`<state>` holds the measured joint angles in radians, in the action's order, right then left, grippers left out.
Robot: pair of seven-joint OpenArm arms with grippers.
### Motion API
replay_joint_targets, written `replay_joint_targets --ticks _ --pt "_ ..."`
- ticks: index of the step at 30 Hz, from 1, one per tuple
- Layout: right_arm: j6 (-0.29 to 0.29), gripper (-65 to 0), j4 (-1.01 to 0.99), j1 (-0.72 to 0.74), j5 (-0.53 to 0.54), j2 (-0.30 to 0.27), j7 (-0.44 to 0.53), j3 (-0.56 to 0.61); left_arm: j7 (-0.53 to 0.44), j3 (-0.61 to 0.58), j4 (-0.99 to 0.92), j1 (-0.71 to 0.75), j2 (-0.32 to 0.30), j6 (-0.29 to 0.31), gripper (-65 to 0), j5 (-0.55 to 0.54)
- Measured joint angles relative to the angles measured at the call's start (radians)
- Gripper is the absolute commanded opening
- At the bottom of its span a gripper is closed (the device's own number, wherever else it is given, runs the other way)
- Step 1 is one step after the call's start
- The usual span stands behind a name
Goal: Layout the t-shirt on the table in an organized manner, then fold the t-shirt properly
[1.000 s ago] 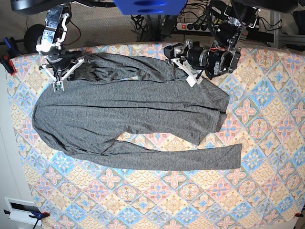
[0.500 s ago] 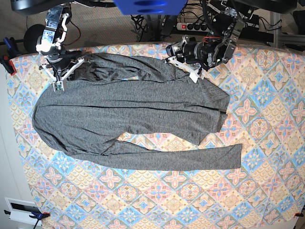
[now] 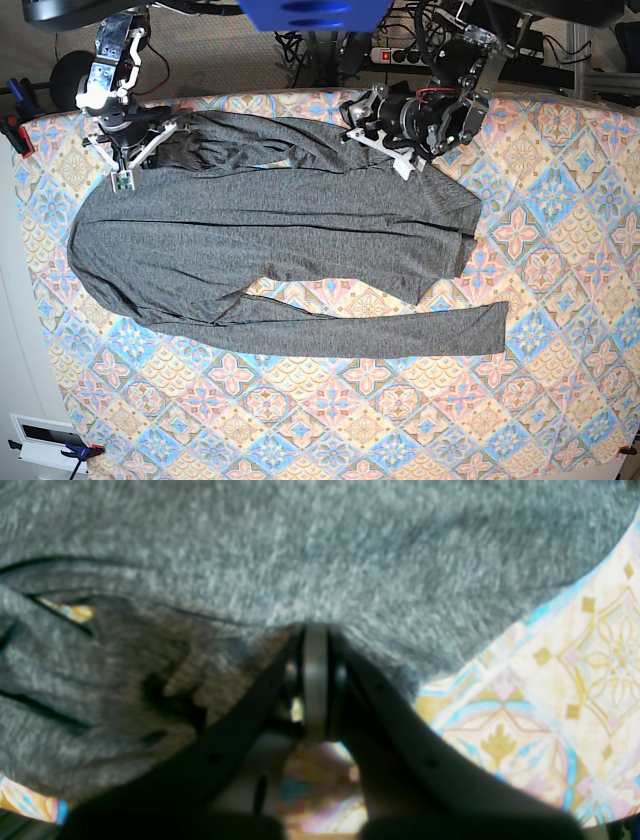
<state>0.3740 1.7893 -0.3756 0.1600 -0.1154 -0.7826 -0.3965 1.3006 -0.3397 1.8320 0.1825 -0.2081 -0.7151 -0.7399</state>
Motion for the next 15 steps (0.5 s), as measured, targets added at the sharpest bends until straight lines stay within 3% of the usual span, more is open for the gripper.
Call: replay_joint_targets --ticks 3,15 --pt "0.000 -65.0 0.000 -0.001 0.000 0.001 0.000 0.000 -0.094 -0.001 -0.007 -0.023 0.043 0.018 -38.3 0.008" --pt "0.000 -65.0 0.000 0.000 0.000 -0.001 0.001 0.000 -0.078 -0.002 0.012 -0.043 0.067 0.015 -38.3 0.004"
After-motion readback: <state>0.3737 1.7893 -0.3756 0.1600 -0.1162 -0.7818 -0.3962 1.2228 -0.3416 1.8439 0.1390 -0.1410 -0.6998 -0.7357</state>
